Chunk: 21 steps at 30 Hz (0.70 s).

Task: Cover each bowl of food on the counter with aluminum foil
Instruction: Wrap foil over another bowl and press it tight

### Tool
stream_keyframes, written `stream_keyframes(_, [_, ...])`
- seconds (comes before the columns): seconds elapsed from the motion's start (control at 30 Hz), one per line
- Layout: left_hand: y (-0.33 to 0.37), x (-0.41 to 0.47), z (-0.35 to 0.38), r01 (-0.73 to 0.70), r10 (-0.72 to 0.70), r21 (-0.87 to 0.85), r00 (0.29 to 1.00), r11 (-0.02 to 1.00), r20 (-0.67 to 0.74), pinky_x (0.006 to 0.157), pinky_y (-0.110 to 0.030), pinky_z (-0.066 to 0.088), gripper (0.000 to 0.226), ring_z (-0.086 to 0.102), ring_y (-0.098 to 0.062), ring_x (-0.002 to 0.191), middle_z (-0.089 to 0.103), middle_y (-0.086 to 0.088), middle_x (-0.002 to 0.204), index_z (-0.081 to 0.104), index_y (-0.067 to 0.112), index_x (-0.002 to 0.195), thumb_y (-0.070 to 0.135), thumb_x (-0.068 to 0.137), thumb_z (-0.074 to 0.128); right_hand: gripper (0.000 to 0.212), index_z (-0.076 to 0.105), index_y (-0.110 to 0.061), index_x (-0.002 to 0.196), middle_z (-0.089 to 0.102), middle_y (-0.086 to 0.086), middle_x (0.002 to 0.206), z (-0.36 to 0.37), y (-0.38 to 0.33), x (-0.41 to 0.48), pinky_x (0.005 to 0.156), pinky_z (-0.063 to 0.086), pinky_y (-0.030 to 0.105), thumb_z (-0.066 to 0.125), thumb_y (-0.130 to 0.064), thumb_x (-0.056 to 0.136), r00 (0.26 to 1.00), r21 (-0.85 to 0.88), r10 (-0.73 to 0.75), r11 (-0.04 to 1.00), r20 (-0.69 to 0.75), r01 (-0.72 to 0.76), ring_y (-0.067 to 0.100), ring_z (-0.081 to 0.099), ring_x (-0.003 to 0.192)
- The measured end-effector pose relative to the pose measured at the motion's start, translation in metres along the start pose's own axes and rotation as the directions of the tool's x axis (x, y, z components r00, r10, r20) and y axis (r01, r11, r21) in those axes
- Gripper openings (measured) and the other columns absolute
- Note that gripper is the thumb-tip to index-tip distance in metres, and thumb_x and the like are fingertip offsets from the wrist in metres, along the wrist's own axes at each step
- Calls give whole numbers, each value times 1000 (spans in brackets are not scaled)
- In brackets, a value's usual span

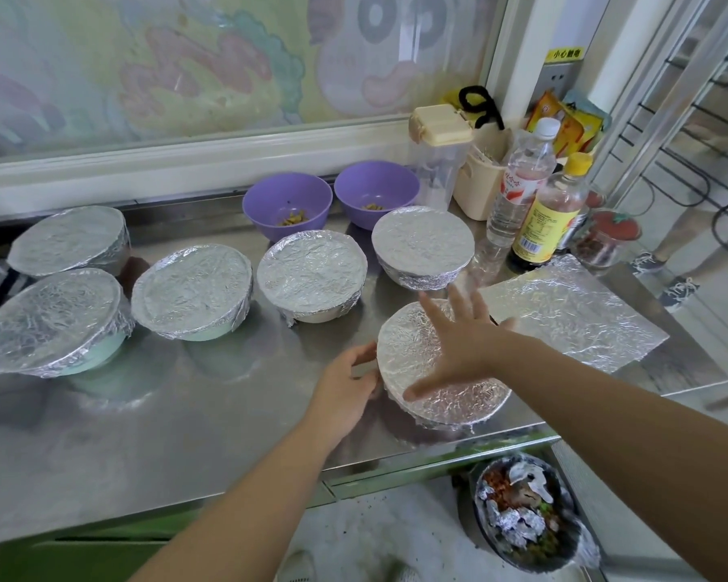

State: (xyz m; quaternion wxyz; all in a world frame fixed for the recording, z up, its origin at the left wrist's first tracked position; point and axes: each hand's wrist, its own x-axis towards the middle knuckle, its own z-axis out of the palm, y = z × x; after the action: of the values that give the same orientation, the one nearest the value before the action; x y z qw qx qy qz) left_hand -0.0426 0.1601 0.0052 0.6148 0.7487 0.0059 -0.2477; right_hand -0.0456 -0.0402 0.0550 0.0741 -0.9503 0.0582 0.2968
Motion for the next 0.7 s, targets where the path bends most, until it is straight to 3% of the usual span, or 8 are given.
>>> stream_keyframes(0.07, [-5, -2, -2, -65, 66, 134, 998, 989, -2, 85, -27, 56, 35, 70, -6, 90, 74, 6, 107, 66, 21, 121, 2, 92, 61, 151, -31, -46, 149, -41, -2, 158, -2, -2, 2, 107, 1, 84, 70, -92, 47, 997, -46, -73, 996, 29, 74, 40, -34, 145])
stream_keyframes(0.17, [-7, 2, 0, -93, 109, 231, 993, 968, -54, 80, -17, 54, 28, 69, 1, 86, 75, 11, 100, 70, 23, 111, 5, 90, 65, 148, -27, -46, 152, -39, -5, 160, -1, -4, 6, 105, 3, 86, 73, -89, 50, 994, -56, -88, 994, 58, 92, 41, -34, 145])
stream_keyframes(0.27, [-6, 4, 3, -110, 151, 309, 983, 945, -109, 65, -4, 44, 18, 62, 13, 72, 72, 15, 88, 71, 20, 96, 6, 89, 65, 148, -27, -44, 153, -39, -3, 160, -1, -7, 5, 104, 3, 86, 72, -88, 52, 994, -56, -73, 995, 76, 78, 43, -33, 145])
stream_keyframes(0.53, [-9, 1, 10, -123, 222, 413, 954, 903, -201, 62, -8, 42, 12, 61, 5, 73, 69, 15, 79, 69, 23, 84, 11, 87, 68, 148, -28, -43, 152, -39, -2, 160, -1, -9, 4, 105, 2, 85, 72, -87, 53, 995, -47, -64, 997, 81, 68, 43, -34, 145])
stream_keyframes(0.7, [-12, -8, 15, -166, 271, 391, 935, 905, -229, 62, -11, 41, 17, 61, 3, 72, 69, 16, 81, 76, 20, 95, 9, 91, 64, 148, -28, -44, 152, -39, -2, 160, 0, -10, 7, 105, 2, 85, 73, -88, 52, 996, -47, -49, 997, 76, 53, 42, -33, 146])
